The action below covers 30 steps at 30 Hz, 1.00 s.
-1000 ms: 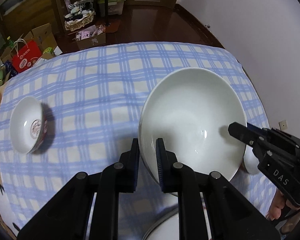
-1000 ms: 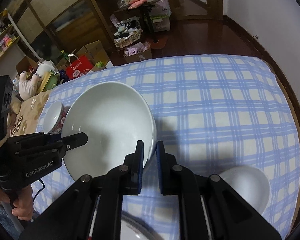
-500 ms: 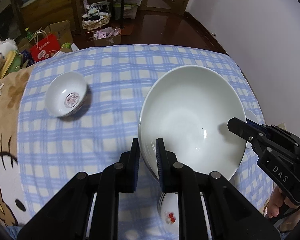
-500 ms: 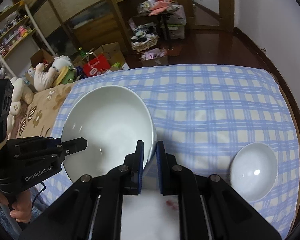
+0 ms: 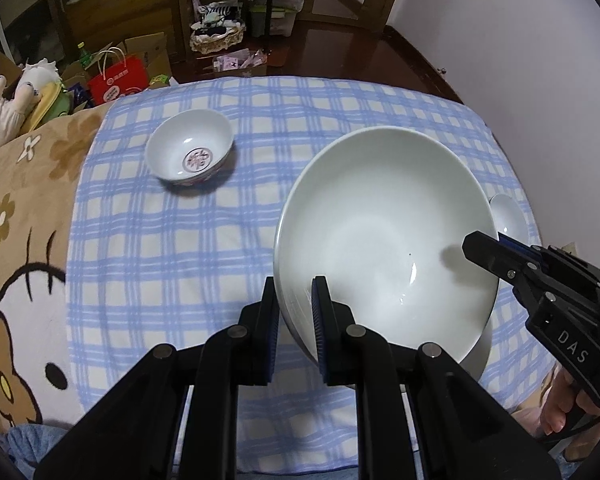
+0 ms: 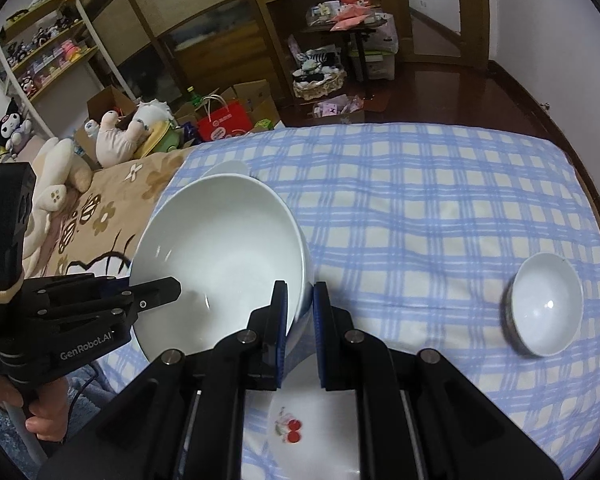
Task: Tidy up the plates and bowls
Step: 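Carry the white bowls toward the cherry plate stack with both tools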
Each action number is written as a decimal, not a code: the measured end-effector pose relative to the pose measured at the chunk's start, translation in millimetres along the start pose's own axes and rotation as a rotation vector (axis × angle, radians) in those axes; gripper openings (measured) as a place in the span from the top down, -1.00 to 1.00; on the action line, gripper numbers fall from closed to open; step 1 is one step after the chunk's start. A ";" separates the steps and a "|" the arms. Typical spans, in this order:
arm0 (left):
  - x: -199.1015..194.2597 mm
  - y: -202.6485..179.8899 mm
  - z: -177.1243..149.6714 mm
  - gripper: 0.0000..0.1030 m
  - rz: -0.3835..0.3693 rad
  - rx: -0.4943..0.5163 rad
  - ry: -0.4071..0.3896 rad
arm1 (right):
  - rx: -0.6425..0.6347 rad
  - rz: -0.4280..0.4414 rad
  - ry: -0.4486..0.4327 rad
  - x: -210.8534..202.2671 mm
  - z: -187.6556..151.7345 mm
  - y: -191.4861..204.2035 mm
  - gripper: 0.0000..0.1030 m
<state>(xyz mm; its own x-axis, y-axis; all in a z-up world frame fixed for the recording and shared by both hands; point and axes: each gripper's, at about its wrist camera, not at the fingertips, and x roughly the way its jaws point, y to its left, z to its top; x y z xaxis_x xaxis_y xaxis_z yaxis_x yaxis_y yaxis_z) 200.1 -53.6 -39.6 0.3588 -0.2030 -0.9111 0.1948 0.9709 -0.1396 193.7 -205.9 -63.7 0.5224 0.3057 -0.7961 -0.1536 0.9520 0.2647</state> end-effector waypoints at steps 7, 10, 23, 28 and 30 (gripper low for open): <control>4.2 20.6 -12.8 0.70 0.010 -0.023 0.017 | -0.007 0.015 0.026 14.3 -7.0 13.8 0.74; 8.9 28.1 -18.3 0.70 0.018 -0.036 0.020 | -0.011 0.020 0.042 23.9 -10.3 18.5 0.74; 66.9 57.0 -45.4 0.70 0.002 -0.107 0.113 | -0.011 -0.004 0.149 82.6 -34.2 25.1 0.74; 82.1 61.4 -46.3 0.70 0.008 -0.108 0.135 | 0.004 -0.016 0.181 100.7 -42.6 21.7 0.74; 88.3 63.2 -46.1 0.70 -0.004 -0.112 0.145 | -0.012 -0.039 0.188 106.1 -45.7 23.4 0.74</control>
<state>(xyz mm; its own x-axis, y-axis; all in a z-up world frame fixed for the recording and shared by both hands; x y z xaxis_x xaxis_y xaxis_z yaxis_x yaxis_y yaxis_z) 202.0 -4.3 -146.7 0.2212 -0.1944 -0.9557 0.0901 0.9798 -0.1785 207.2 -150.5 -166.8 0.3626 0.2652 -0.8934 -0.1466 0.9629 0.2264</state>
